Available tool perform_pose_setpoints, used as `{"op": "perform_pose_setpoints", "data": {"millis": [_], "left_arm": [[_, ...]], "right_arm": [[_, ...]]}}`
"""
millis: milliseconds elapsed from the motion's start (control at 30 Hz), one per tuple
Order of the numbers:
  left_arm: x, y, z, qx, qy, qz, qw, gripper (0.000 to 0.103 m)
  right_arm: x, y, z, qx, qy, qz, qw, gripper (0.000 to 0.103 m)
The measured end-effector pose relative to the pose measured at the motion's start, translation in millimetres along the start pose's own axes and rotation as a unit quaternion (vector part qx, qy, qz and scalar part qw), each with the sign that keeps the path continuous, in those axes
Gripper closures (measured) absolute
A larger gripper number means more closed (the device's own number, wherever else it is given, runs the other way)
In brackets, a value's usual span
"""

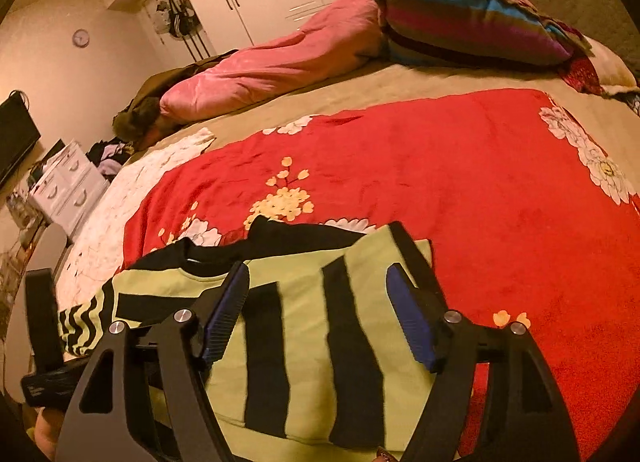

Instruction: Fold small clothes

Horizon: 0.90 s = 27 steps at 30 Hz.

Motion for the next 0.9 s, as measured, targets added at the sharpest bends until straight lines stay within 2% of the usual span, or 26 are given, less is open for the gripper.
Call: {"op": "perform_pose_setpoints", "data": {"millis": [233, 333, 433, 600, 667, 733, 800, 900], "left_arm": [[-36.2, 42.0, -64.8, -0.046, -0.083, -0.008, 0.9954, 0.097], [-49.6, 65.9, -80.8, -0.072, -0.101, -0.007, 0.9922, 0.097], [-51.2, 83.5, -77.5, -0.091, -0.090, 0.002, 0.9918, 0.096], [-32.0, 101.4, -54.1, -0.115, -0.050, 0.003, 0.9922, 0.093], [-25.5, 109.1, -47.4, -0.129, -0.041, 0.006, 0.9908, 0.087], [-23.5, 115.9, -45.1, -0.138, -0.038, 0.008, 0.9897, 0.075], [-24.3, 121.8, -50.1, -0.144, -0.040, 0.007, 0.9887, 0.069], [-28.2, 127.2, -66.2, -0.159, -0.055, 0.007, 0.9857, 0.068]], "right_arm": [[1.3, 1.4, 1.6, -0.007, 0.006, 0.004, 1.000, 0.033], [10.8, 15.7, 8.5, -0.015, 0.023, -0.025, 0.999, 0.033], [25.6, 31.0, 19.7, -0.013, 0.045, -0.066, 0.997, 0.033], [54.9, 42.0, 42.3, -0.014, 0.097, -0.100, 0.990, 0.033], [65.3, 37.7, 52.1, -0.002, 0.120, -0.107, 0.987, 0.033], [71.6, 28.9, 58.5, 0.017, 0.136, -0.107, 0.985, 0.033], [74.0, 21.0, 60.4, 0.030, 0.143, -0.101, 0.984, 0.033], [70.8, 16.4, 55.3, 0.024, 0.140, -0.078, 0.987, 0.033]]}}
Point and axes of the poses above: each gripper's, at about its wrist camera, not at the fingertips, and z roughly the way its jaws point, y to its left, x to its underside, the point moved 10 cm from there along z, roughly the way its jaws point, and after that the axes turned 5 degrees about z, right-handed, at the moved point
